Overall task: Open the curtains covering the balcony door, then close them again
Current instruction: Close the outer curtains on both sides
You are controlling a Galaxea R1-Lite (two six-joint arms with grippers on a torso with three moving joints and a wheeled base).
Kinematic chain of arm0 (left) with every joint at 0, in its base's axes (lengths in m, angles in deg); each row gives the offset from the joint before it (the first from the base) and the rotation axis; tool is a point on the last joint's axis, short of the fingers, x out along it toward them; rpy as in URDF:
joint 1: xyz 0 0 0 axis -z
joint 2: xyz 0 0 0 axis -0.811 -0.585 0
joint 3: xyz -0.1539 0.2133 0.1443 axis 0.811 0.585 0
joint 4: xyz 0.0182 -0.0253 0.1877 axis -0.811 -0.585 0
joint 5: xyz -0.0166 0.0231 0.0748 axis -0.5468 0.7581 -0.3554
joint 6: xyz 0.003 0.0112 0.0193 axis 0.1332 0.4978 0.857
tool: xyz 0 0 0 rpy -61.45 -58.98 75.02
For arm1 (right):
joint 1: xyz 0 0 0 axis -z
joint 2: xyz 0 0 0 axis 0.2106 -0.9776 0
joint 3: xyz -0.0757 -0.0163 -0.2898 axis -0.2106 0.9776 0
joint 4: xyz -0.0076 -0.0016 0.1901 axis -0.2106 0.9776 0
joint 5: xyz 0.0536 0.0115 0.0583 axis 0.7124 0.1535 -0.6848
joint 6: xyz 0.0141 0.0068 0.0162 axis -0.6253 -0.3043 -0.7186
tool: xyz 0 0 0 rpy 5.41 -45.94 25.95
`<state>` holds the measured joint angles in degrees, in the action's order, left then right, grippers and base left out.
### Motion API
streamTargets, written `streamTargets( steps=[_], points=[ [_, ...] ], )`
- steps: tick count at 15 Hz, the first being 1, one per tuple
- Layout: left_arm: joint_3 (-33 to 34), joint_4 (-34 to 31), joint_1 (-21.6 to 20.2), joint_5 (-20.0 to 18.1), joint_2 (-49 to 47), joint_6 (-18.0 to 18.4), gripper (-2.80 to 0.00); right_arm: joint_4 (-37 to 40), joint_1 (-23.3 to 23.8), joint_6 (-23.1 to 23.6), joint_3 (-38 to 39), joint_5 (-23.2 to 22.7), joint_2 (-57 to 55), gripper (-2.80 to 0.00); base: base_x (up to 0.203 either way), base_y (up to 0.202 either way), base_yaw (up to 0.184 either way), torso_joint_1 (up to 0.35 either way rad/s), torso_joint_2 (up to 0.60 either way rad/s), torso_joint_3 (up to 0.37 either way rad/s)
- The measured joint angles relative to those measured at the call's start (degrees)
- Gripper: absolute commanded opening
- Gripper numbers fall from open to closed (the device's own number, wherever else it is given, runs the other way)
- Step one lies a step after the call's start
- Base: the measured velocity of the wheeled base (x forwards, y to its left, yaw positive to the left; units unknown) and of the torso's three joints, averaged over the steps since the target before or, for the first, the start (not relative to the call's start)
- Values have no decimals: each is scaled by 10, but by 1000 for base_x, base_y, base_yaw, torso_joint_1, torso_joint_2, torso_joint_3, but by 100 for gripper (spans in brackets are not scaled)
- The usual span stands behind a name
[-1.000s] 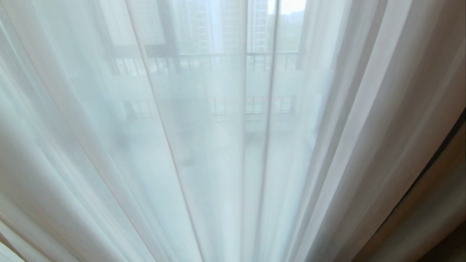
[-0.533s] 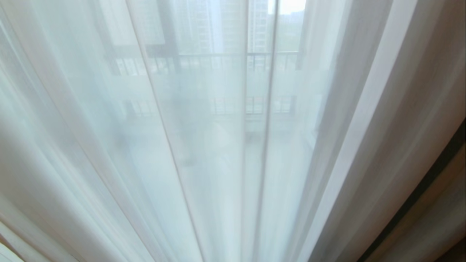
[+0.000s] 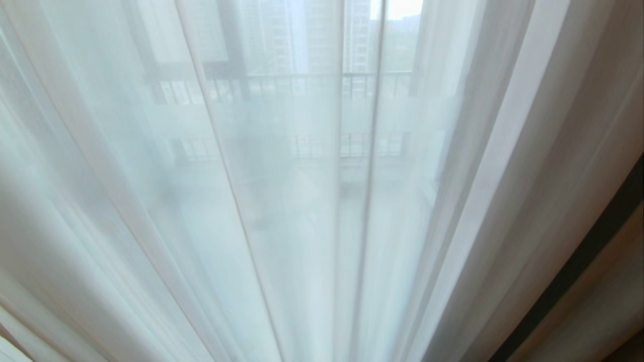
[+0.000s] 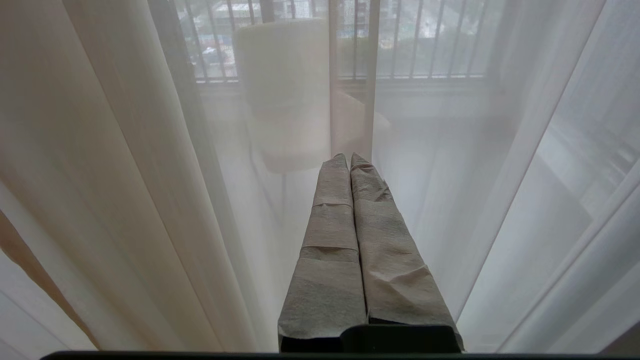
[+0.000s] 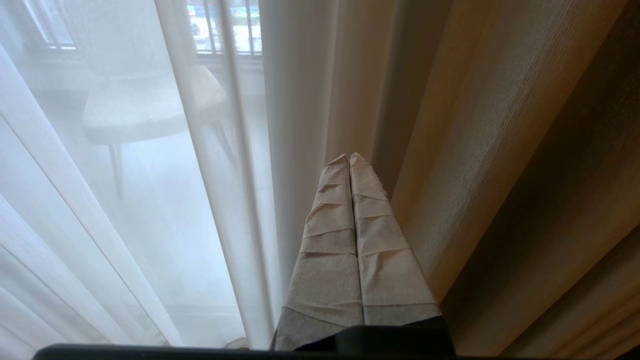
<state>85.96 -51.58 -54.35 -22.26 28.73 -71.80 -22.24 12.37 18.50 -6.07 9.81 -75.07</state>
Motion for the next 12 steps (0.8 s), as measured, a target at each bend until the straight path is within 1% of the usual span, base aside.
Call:
streamTargets(
  steps=[8, 12],
  points=[
    [0, 0, 0, 0, 0, 0, -280, 4, 1, 3, -5, 3, -6, -280, 0, 0, 0, 0, 0, 0],
    [0, 0, 0, 0, 0, 0, -280, 7, 1, 0, -34, 6, -23, -280, 0, 0, 0, 0, 0, 0]
  ],
)
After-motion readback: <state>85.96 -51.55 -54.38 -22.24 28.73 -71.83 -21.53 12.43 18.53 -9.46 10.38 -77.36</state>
